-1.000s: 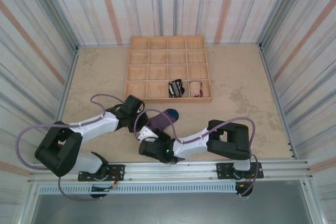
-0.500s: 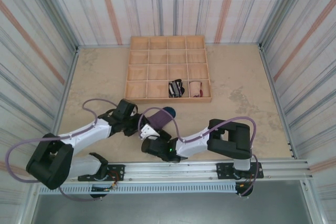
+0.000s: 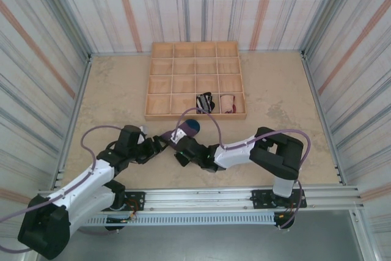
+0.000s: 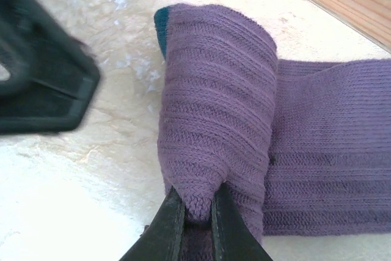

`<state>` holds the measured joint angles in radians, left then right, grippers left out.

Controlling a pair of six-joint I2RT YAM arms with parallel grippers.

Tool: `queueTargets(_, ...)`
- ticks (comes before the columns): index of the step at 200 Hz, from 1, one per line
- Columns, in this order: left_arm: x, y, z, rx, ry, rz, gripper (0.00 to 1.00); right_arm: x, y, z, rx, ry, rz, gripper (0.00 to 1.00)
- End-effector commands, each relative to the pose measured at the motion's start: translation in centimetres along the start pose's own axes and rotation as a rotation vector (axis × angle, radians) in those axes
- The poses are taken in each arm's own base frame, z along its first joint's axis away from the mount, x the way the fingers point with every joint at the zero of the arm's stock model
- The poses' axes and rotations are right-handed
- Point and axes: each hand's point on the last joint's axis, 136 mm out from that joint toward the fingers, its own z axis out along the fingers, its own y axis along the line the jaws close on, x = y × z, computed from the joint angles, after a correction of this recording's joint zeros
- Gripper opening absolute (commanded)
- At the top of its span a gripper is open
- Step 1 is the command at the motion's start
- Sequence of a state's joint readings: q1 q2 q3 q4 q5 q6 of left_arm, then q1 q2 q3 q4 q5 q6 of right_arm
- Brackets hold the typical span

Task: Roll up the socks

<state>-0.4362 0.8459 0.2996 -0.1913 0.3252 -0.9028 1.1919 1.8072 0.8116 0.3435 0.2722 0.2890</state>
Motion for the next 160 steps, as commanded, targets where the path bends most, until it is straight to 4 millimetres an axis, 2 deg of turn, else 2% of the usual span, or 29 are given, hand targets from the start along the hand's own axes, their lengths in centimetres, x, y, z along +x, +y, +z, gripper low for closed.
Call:
queueTargets(1, 1.0, 1.3, -0.2, -0.013, 0.036, -0.007, 0.84, 6.2, -0.1, 0.2, -0.094, 0.232, 0.069, 0.00)
queueTargets(53, 1.0, 1.3, -0.2, 0.005, 0.031, -0.017, 0.83, 5.0, -1.3, 0.7, -0.348, 0.235, 0.432, 0.00)
queueTargets(97, 0.9, 1.3, 0.3, 0.006, 0.040, -0.008, 0.82, 4.0, -3.1, 1.4, -0.438, 0.238, 0.709, 0.00)
queueTargets(137, -1.2, 0.6, 0.4, -0.010, -0.032, 0.058, 0.75, 4.3, -4.9, 2.5, -0.426, 0.319, 0.969, 0.00)
queueTargets(160, -2.7, -0.4, 1.0, -0.013, -0.048, 0.095, 0.68, 4.8, -5.9, 3.1, -0.393, 0.357, 1.100, 0.00)
